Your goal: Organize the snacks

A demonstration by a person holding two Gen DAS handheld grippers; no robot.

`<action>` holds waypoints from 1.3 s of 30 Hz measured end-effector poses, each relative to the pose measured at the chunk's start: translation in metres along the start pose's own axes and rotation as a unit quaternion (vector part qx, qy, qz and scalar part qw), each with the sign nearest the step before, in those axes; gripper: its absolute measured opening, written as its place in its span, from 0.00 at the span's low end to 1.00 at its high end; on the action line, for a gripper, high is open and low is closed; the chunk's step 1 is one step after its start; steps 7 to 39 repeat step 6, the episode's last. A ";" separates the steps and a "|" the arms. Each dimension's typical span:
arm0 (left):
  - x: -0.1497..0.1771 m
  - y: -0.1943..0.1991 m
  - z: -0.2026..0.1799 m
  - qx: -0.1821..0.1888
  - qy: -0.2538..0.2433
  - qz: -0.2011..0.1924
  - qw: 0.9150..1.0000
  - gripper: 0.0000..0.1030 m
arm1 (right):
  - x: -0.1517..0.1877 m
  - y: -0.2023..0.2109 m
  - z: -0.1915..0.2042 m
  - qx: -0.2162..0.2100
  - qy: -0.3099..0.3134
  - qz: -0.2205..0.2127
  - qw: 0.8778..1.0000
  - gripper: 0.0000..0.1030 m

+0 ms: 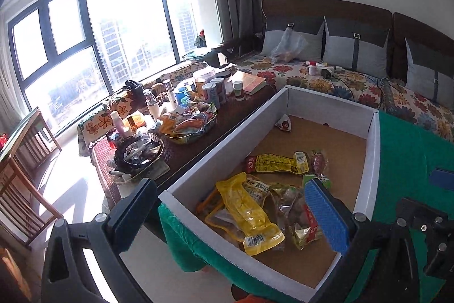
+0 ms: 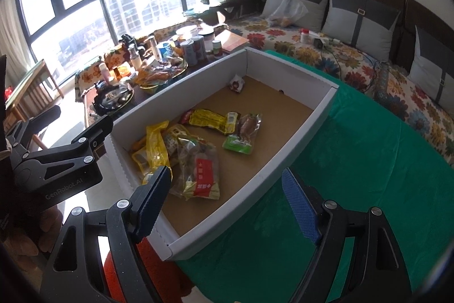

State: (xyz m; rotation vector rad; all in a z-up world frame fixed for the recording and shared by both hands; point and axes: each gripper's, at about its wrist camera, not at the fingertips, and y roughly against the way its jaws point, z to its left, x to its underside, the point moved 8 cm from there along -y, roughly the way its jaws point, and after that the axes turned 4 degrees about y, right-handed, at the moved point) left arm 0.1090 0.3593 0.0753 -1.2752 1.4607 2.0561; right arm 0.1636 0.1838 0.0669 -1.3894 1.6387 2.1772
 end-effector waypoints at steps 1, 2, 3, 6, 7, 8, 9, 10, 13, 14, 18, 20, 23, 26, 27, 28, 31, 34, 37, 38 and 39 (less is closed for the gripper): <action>0.003 -0.002 0.002 -0.004 0.003 0.006 1.000 1.00 | 0.000 -0.002 0.000 0.001 0.001 0.002 1.000 0.81; 0.005 -0.004 0.003 -0.004 0.005 0.010 1.000 1.00 | 0.001 -0.005 0.001 0.001 0.002 0.005 1.000 0.81; 0.007 -0.005 0.003 -0.001 0.007 0.011 1.000 1.00 | 0.001 -0.007 0.001 0.001 0.002 0.007 1.000 0.81; 0.011 -0.007 0.003 0.003 0.001 0.013 1.000 1.00 | 0.002 -0.010 0.002 -0.001 0.000 0.009 1.000 0.81; 0.011 -0.007 0.003 0.003 0.001 0.013 1.000 1.00 | 0.002 -0.010 0.002 -0.001 0.000 0.009 1.000 0.81; 0.011 -0.007 0.003 0.003 0.001 0.013 1.000 1.00 | 0.002 -0.010 0.002 -0.001 0.000 0.009 1.000 0.81; 0.011 -0.007 0.003 0.003 0.001 0.013 1.000 1.00 | 0.002 -0.010 0.002 -0.001 0.000 0.009 1.000 0.81; 0.011 -0.007 0.003 0.003 0.001 0.013 1.000 1.00 | 0.002 -0.010 0.002 -0.001 0.000 0.009 1.000 0.81; 0.011 -0.007 0.003 0.003 0.001 0.013 1.000 1.00 | 0.002 -0.010 0.002 -0.001 0.000 0.009 1.000 0.81; 0.011 -0.007 0.003 0.003 0.001 0.013 1.000 1.00 | 0.002 -0.010 0.002 -0.001 0.000 0.009 1.000 0.81; 0.011 -0.007 0.003 0.003 0.001 0.013 1.000 1.00 | 0.002 -0.010 0.002 -0.001 0.000 0.009 1.000 0.81; 0.011 -0.007 0.003 0.003 0.001 0.013 1.000 1.00 | 0.002 -0.010 0.002 -0.001 0.000 0.009 1.000 0.81; 0.011 -0.007 0.003 0.003 0.001 0.013 1.000 1.00 | 0.002 -0.010 0.002 -0.001 0.000 0.009 1.000 0.81; 0.011 -0.007 0.003 0.003 0.001 0.013 1.000 1.00 | 0.002 -0.010 0.002 -0.001 0.000 0.009 1.000 0.81; 0.011 -0.007 0.003 0.003 0.001 0.013 1.000 1.00 | 0.002 -0.010 0.002 -0.001 0.000 0.009 1.000 0.81; 0.011 -0.007 0.003 0.003 0.001 0.013 1.000 1.00 | 0.002 -0.010 0.002 -0.001 0.000 0.009 1.000 0.81; 0.011 -0.007 0.003 0.003 0.001 0.013 1.000 1.00 | 0.002 -0.010 0.002 -0.001 0.000 0.009 1.000 0.81; 0.011 -0.007 0.003 0.003 0.001 0.013 1.000 1.00 | 0.002 -0.010 0.002 -0.001 0.000 0.009 1.000 0.81; 0.011 -0.007 0.003 0.003 0.001 0.013 1.000 1.00 | 0.002 -0.010 0.002 -0.001 0.000 0.009 1.000 0.81; 0.011 -0.007 0.003 0.003 0.001 0.013 1.000 1.00 | 0.002 -0.010 0.002 -0.001 0.000 0.009 1.000 0.81; 0.011 -0.007 0.003 0.003 0.001 0.013 1.000 1.00 | 0.002 -0.010 0.002 -0.001 0.000 0.009 1.000 0.81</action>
